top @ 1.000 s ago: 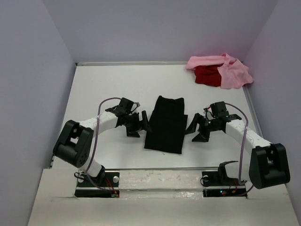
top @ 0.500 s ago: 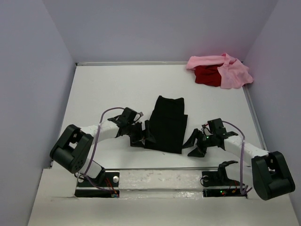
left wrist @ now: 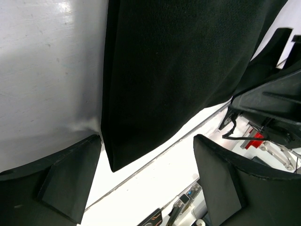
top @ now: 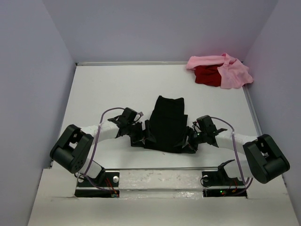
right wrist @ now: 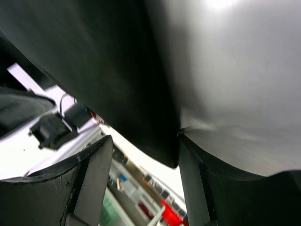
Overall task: Fold and stack the t-shirts
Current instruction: Fold the tshirt
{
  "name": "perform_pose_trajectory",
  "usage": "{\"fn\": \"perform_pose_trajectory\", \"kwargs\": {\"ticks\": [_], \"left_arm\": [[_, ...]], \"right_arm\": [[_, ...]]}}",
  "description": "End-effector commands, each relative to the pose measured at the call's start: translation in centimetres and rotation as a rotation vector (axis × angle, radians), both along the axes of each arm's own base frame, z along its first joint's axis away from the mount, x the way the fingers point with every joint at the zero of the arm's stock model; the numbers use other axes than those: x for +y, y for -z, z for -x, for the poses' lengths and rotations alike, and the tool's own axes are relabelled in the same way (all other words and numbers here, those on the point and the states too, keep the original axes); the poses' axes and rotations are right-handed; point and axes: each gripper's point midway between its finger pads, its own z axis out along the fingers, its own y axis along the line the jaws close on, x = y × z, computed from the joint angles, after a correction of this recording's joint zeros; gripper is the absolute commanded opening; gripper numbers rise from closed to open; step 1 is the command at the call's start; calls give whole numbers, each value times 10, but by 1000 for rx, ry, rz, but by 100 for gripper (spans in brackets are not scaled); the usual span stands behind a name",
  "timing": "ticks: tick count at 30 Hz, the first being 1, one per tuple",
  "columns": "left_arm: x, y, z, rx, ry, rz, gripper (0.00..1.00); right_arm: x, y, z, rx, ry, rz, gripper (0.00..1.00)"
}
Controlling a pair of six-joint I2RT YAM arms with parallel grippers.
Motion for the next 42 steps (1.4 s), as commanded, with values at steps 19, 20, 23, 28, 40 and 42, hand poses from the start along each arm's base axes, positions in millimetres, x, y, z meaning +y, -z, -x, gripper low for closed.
{"fn": "perform_pose_trajectory", "kwargs": {"ticks": [19,20,23,28,40,42], "left_arm": [[0,11,1,0,34,-22,25],[1,11,1,2,34,-22,25],[0,11,2,2,36,-20,25],[0,13,2,5,35,-18,25],[0,11,6,15,36,-6,23],[1,7,9,16,36,4,23]], "right_arm": [[-6,-6,-16,-58,-6,97,59],[-7,-3,-13,-50,-14,104,61],[-8,0,-7,-39,-25,110,63],[-3,6,-8,-38,-22,93,51],[5,7,0,14,-63,113,8],[2,1,5,31,-75,126,8]]}}
